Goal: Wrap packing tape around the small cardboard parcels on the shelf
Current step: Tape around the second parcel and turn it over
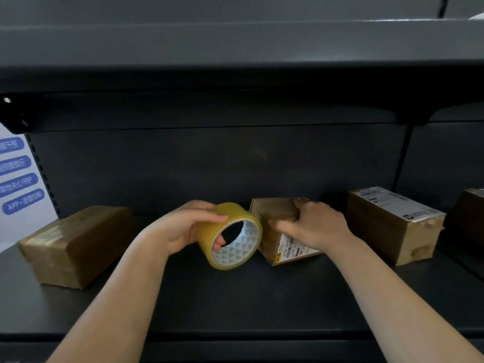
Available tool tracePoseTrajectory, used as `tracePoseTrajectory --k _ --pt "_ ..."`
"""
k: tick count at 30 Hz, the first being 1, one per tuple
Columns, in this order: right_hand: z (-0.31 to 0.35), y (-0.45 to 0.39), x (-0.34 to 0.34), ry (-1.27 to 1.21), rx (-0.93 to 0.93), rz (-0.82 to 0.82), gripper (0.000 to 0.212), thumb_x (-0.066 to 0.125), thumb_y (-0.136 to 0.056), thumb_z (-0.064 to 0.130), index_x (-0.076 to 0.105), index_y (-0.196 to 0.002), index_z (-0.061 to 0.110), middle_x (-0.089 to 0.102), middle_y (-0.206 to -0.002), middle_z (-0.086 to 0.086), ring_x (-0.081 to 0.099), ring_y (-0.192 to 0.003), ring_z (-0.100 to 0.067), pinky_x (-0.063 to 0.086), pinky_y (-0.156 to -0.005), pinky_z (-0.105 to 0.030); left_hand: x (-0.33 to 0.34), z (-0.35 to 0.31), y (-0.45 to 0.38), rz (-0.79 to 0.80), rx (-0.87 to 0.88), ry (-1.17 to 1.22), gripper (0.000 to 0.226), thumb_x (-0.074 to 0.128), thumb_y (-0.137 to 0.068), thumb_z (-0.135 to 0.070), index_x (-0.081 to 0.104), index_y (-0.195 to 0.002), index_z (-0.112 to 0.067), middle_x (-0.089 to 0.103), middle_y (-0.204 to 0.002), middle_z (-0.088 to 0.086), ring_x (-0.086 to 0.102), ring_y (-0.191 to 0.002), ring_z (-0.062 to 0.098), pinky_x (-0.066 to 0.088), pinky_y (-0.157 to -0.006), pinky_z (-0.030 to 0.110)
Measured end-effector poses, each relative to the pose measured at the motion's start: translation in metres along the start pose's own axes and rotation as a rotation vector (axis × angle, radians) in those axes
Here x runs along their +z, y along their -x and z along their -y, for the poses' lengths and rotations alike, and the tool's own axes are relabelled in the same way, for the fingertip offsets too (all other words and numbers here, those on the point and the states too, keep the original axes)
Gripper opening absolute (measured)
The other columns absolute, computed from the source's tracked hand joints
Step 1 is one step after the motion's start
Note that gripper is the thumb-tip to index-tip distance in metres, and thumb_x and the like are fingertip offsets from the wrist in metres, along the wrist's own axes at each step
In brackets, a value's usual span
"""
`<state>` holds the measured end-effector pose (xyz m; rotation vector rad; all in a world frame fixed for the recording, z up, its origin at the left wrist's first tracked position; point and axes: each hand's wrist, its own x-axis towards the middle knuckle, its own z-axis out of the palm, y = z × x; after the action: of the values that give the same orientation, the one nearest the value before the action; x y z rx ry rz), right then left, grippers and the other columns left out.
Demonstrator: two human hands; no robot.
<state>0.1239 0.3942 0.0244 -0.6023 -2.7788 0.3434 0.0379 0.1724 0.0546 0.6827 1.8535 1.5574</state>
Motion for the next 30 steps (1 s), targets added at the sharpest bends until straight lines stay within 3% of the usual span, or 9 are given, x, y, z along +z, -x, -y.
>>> tracePoseTrajectory --k 5,7,9,12,15,19,22,26,30 --pt "0.004 -0.002 -0.003 -0.070 0.082 0.016 0.105 0.027 -0.042 0.088 0.048 -0.128 0.030 0.056 -0.123 0.003 0.051 -0.112 -0.023 0.043 -0.093 -0.045 -0.002 -0.001 0.002 -0.194 -0.043 -0.351 0.032 0.073 -0.073 -0.036 0.068 -0.086 -0.007 0.062 -0.051 0.000 0.060 -0.046 0.010 0.049 -0.045 0.024" --pt "0.006 -0.002 -0.003 -0.076 0.086 0.013 0.104 0.026 -0.042 0.087 0.049 -0.126 0.030 0.057 -0.120 0.002 0.052 -0.111 -0.024 0.044 -0.093 -0.045 -0.002 0.002 0.003 -0.199 -0.047 -0.345 0.035 0.073 -0.071 -0.041 0.067 -0.084 -0.009 0.060 -0.048 -0.002 0.059 -0.047 0.010 0.049 -0.047 0.025" --pt "0.004 -0.001 -0.004 -0.135 0.098 0.014 0.097 0.028 -0.044 0.085 0.054 -0.119 0.030 0.059 -0.113 0.002 0.054 -0.105 -0.022 0.045 -0.091 -0.043 -0.008 0.007 0.005 -0.111 -0.027 -0.157 0.039 0.074 -0.063 -0.044 0.064 -0.081 -0.011 0.057 -0.044 -0.003 0.057 -0.045 0.011 0.048 -0.049 0.026" --pt "-0.003 0.000 -0.012 -0.297 0.106 0.030 0.070 0.040 -0.059 0.077 0.060 -0.105 0.030 0.063 -0.100 0.004 0.057 -0.093 -0.017 0.048 -0.086 -0.040 -0.020 0.019 0.003 0.178 0.189 0.289 0.040 0.088 -0.048 -0.039 0.068 -0.070 -0.011 0.057 -0.042 0.005 0.056 -0.037 0.015 0.048 -0.045 0.025" --pt "-0.004 0.004 -0.016 -0.364 0.120 0.066 0.047 0.047 -0.072 0.071 0.058 -0.094 0.031 0.064 -0.097 0.004 0.058 -0.091 -0.016 0.047 -0.088 -0.039 -0.020 0.023 0.003 0.267 0.238 0.229 0.037 0.090 -0.045 -0.036 0.070 -0.066 -0.013 0.060 -0.044 0.008 0.058 -0.038 0.017 0.050 -0.045 0.026" --pt "-0.002 0.004 -0.018 -0.356 0.159 0.077 0.071 0.042 -0.059 0.081 0.059 -0.103 0.027 0.062 -0.098 0.002 0.057 -0.093 -0.019 0.045 -0.090 -0.043 -0.029 0.004 0.012 0.062 0.122 -0.075 0.063 0.089 -0.031 -0.050 0.065 -0.072 -0.009 0.061 -0.048 0.008 0.060 -0.040 0.015 0.050 -0.042 0.024" --pt "-0.005 0.003 -0.025 -0.487 0.249 0.081 0.056 0.048 -0.074 0.072 0.060 -0.092 0.021 0.060 -0.091 0.000 0.056 -0.085 -0.018 0.045 -0.084 -0.038 -0.034 0.007 0.019 -0.184 0.024 -0.253 0.076 0.079 -0.030 -0.064 0.066 -0.080 -0.009 0.059 -0.051 0.002 0.058 -0.041 0.012 0.048 -0.041 0.025" --pt "-0.006 0.000 -0.022 -0.474 0.252 0.083 0.061 0.046 -0.073 0.075 0.060 -0.095 0.020 0.059 -0.091 0.000 0.055 -0.087 -0.019 0.044 -0.084 -0.038 -0.024 0.023 0.018 -0.224 -0.073 -0.305 0.039 0.066 -0.077 -0.043 0.065 -0.094 -0.008 0.056 -0.053 0.001 0.056 -0.042 0.010 0.046 -0.042 0.024" --pt "-0.008 0.003 -0.023 -0.565 0.251 0.039 0.060 0.048 -0.074 0.072 0.061 -0.094 0.017 0.060 -0.092 0.000 0.056 -0.088 -0.019 0.044 -0.085 -0.038 -0.018 0.019 0.012 -0.270 -0.111 -0.383 0.033 0.064 -0.081 -0.042 0.065 -0.083 -0.010 0.058 -0.055 0.004 0.057 -0.047 0.012 0.047 -0.042 0.022"
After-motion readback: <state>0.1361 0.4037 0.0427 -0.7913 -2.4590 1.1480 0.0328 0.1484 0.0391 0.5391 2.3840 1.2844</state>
